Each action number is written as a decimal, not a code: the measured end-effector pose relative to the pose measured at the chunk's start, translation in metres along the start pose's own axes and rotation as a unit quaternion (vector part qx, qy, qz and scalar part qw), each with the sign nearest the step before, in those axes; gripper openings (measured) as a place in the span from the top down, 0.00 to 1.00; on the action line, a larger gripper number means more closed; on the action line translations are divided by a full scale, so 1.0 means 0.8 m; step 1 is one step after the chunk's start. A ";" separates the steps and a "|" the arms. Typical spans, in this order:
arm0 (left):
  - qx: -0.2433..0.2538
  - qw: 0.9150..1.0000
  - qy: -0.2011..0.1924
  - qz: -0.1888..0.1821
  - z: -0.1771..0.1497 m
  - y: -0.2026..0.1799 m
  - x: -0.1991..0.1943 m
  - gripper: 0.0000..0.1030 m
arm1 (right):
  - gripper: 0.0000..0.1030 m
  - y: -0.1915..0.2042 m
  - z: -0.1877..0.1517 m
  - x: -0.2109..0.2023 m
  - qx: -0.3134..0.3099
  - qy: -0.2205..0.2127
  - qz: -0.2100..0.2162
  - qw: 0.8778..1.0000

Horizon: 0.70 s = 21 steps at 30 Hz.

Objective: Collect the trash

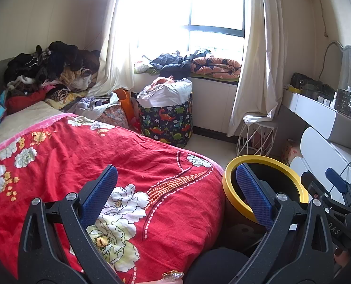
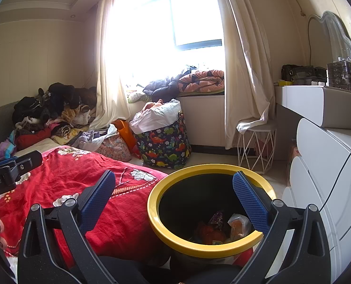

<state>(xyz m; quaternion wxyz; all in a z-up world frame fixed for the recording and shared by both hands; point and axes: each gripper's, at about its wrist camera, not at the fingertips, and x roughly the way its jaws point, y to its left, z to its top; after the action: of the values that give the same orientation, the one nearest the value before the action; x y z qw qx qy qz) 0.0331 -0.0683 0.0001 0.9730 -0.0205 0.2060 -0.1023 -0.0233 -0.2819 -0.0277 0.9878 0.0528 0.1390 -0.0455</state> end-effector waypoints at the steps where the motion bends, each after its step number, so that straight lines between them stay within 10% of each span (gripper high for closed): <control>1: -0.001 1.000 0.000 0.000 0.000 0.000 0.000 0.10 | 0.06 0.000 0.000 0.000 0.000 0.000 0.000 1.000; 21: 0.004 1.000 0.000 0.009 0.004 -0.001 0.001 0.10 | 0.06 -0.004 -0.002 -0.001 0.002 0.001 -0.001 1.000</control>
<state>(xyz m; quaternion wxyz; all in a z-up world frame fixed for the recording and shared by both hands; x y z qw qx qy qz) 0.0346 -0.0694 0.0030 0.9739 -0.0144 0.2061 -0.0941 -0.0245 -0.2849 -0.0291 0.9876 0.0546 0.1396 -0.0472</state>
